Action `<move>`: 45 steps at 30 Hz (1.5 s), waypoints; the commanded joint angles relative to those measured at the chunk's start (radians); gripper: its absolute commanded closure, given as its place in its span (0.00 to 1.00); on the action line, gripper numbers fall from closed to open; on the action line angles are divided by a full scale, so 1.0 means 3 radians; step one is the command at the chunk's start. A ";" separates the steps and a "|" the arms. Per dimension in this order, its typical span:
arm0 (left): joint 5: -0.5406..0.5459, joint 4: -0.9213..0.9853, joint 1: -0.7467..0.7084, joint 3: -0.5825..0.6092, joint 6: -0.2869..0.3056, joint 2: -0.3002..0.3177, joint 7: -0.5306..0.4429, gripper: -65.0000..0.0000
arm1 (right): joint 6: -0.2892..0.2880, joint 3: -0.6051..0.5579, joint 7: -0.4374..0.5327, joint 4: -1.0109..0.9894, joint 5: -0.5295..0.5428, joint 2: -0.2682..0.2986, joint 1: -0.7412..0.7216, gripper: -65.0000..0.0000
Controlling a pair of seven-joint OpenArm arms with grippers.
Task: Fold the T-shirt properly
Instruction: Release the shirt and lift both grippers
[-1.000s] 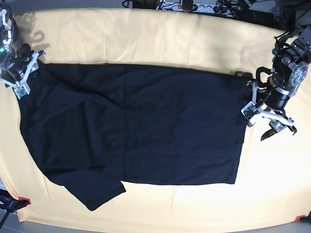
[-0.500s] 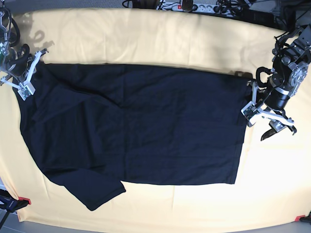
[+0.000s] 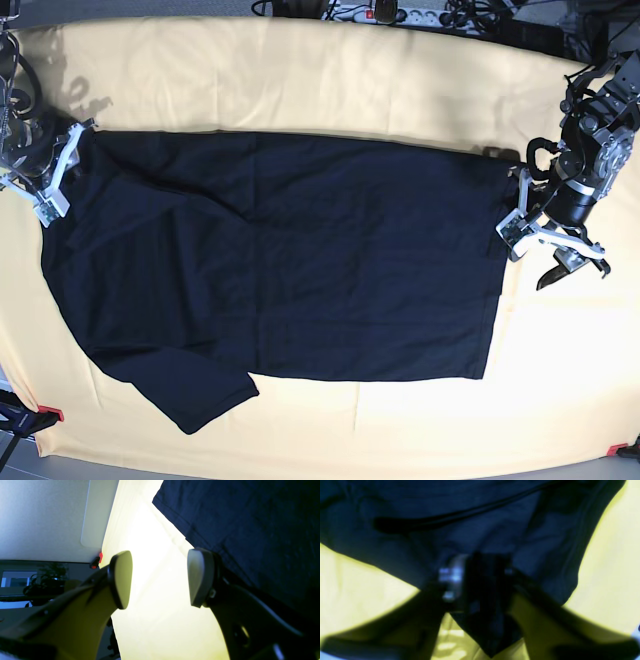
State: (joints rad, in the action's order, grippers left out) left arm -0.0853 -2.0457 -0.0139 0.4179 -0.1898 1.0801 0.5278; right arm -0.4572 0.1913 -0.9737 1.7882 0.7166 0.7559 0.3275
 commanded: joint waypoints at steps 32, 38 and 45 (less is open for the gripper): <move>-0.0036 -0.0031 0.0047 -0.0042 -0.0042 0.0066 -0.0036 0.46 | -0.0178 0.0042 0.0069 -0.0534 0.0118 0.0070 -0.0556 1.00; -0.0036 -0.0031 0.0048 -0.0042 -0.0042 0.0066 -0.0037 0.46 | -0.0159 0.0041 0.0350 -0.0537 -0.0262 0.0066 -0.0573 1.00; -0.0067 -0.0031 0.0047 -0.0042 -0.0038 0.0079 -0.0019 0.61 | -0.0158 0.0041 0.0263 -0.0524 -0.0295 0.0089 -0.0587 0.38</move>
State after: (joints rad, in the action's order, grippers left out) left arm -0.0891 -2.0457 -0.0139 0.4179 -0.1886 1.0809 0.5285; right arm -0.5106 0.1921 -0.9066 1.6165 0.6247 0.7532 0.1658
